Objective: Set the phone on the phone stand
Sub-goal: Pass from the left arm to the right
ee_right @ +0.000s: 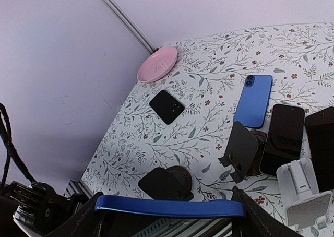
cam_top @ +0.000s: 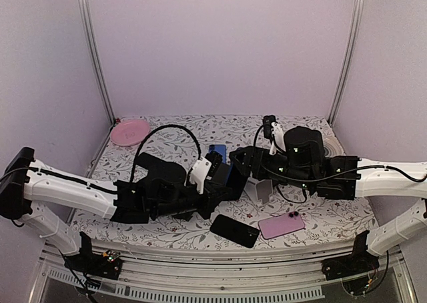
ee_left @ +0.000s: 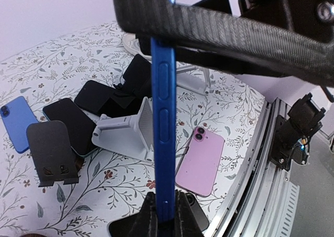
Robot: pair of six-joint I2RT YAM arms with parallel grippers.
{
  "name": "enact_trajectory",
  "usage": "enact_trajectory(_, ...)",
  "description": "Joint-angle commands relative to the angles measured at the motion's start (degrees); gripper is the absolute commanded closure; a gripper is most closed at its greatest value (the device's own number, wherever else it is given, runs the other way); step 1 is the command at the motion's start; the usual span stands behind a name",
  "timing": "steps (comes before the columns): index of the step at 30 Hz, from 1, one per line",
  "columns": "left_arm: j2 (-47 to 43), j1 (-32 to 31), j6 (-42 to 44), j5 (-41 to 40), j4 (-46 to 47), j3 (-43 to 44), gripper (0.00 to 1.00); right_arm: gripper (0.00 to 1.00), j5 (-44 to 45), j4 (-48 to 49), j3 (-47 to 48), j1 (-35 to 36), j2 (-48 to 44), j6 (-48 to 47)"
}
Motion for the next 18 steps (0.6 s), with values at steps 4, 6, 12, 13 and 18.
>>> enact_trajectory(4, -0.8, -1.0, 0.5, -1.2, 3.3, 0.4, 0.84, 0.42, 0.1, 0.1, 1.5, -0.3, 0.1, -1.0)
enact_trajectory(6, -0.7, -1.0, 0.4, -1.3, 3.3, 0.3, 0.76, 0.46, 0.1, 0.0, 1.5, -0.2, 0.0, -1.3)
enact_trajectory(12, -0.9, -1.0, 0.3, -1.7, 3.4, 0.2, 0.65, 0.53, 0.5, -0.5, 1.3, -0.8, -0.7, -1.7)
enact_trajectory(13, -0.9, -1.0, 0.4, -1.8, 3.3, 0.1, 0.62, 0.54, 0.5, -0.7, 1.2, -0.9, -0.9, -1.8)
enact_trajectory(18, -0.9, -1.0, 0.4, -2.3, 3.2, 0.0, 0.49, 0.56, 1.1, -2.0, 1.0, -2.0, -1.7, -2.7)
